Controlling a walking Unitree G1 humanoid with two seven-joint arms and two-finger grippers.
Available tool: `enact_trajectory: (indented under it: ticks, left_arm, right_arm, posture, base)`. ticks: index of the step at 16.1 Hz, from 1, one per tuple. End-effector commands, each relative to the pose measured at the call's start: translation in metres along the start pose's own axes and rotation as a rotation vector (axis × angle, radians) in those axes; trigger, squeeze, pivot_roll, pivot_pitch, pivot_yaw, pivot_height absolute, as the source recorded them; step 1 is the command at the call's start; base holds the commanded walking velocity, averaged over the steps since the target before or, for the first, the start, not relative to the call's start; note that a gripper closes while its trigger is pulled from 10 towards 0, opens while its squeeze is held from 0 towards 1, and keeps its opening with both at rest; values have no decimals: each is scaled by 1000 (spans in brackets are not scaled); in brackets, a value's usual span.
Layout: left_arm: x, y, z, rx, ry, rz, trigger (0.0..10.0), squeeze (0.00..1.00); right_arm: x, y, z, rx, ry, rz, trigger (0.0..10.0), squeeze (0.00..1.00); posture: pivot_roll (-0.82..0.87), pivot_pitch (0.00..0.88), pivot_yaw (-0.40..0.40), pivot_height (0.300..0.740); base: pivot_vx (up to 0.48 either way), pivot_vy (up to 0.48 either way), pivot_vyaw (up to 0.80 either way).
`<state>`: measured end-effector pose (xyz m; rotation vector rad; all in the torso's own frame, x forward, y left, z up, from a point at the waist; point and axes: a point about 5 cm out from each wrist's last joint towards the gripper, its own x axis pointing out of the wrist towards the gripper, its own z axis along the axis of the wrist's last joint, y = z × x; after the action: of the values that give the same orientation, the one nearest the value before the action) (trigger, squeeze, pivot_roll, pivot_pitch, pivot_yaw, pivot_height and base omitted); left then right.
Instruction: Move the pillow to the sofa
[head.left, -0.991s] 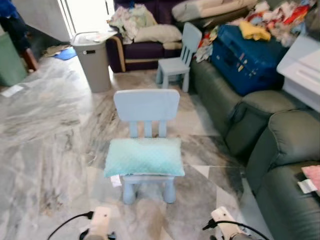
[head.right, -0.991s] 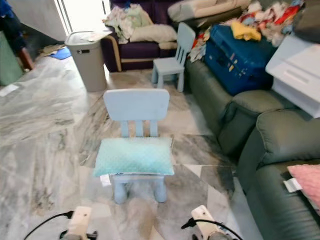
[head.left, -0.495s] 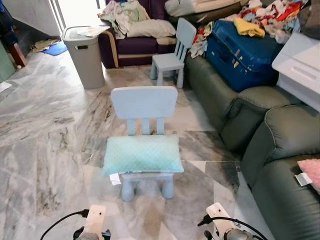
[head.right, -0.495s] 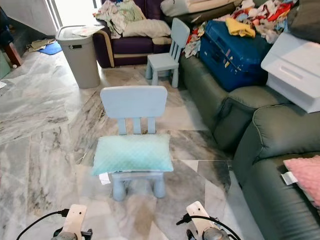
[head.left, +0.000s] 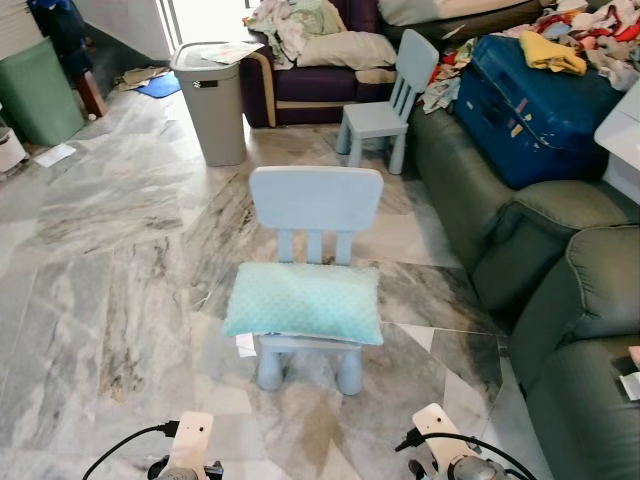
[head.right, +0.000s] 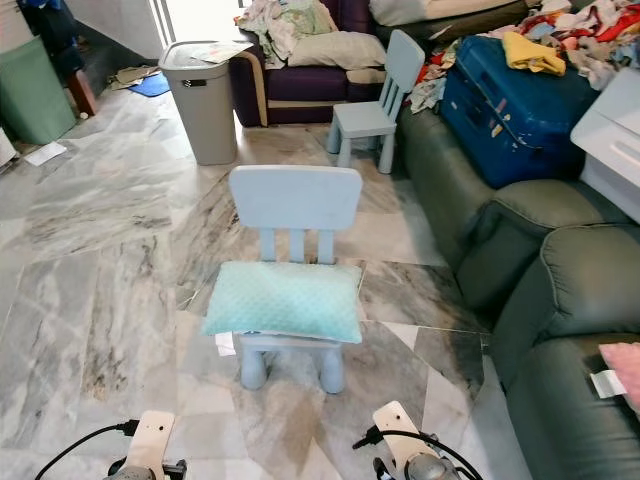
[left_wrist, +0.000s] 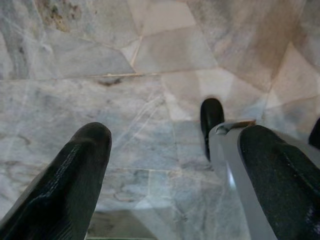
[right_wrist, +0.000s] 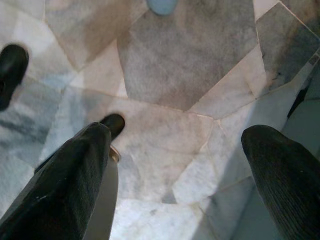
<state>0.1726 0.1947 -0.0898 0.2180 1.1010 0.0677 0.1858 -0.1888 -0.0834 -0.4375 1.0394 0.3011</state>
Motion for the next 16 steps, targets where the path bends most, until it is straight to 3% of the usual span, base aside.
enact_trajectory:
  ticks: [1,12,16]
  left_arm:
    - [0,2,-1,-16,2,-3,10000,0]
    - [0,1,-4,-51,16,-15,10000,0]
    - [0,1,-4,-56,15,-22,10000,0]
  right_arm:
    - [0,-1,3,-21,-4,-3,10000,0]
    - [0,-2,3,-24,-4,-6,10000,0]
    - [0,-2,3,-11,-8,-7,10000,0]
  posture:
    - [115,0,-20,740]
    - [114,0,-24,740]
    - [114,0,-22,740]
  base:
    - [0,0,800]
    - [0,0,800]
    - [0,0,133]
